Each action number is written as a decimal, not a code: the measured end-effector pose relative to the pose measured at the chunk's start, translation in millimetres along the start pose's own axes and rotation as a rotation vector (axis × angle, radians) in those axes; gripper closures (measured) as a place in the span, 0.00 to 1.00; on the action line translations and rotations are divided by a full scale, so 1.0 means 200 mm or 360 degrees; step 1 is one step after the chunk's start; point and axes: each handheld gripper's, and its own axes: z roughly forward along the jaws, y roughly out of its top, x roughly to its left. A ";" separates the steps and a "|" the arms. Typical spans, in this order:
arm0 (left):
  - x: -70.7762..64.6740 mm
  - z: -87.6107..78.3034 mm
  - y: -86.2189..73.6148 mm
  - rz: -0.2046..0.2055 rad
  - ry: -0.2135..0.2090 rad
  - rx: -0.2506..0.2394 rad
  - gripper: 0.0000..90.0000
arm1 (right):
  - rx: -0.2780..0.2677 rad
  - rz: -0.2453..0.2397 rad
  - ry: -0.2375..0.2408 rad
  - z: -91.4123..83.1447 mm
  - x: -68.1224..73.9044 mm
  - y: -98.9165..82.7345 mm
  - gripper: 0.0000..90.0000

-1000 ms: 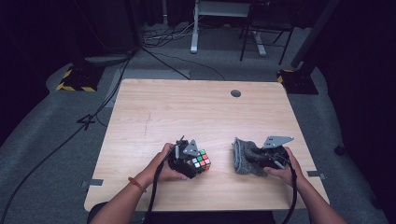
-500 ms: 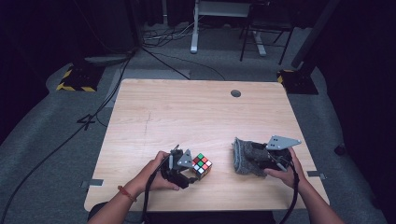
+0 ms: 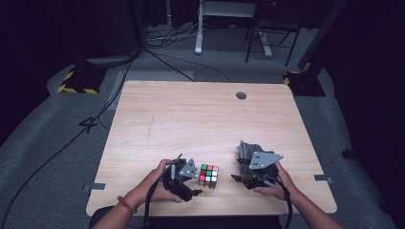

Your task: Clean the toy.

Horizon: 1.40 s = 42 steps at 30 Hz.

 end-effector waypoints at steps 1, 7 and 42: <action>0.01 0.00 0.00 -0.0011 0.0011 -0.0003 0.19 | 0.0012 -0.0009 0.0021 0.02 0.01 0.00 0.43; 0.10 0.08 0.05 0.0038 -0.0096 0.0014 0.18 | 0.0096 -0.0032 0.0062 0.15 0.02 0.01 0.39; 0.05 0.26 0.17 0.0186 -0.0258 -0.0013 0.36 | -0.0115 -0.0069 0.0016 0.13 0.02 0.11 0.42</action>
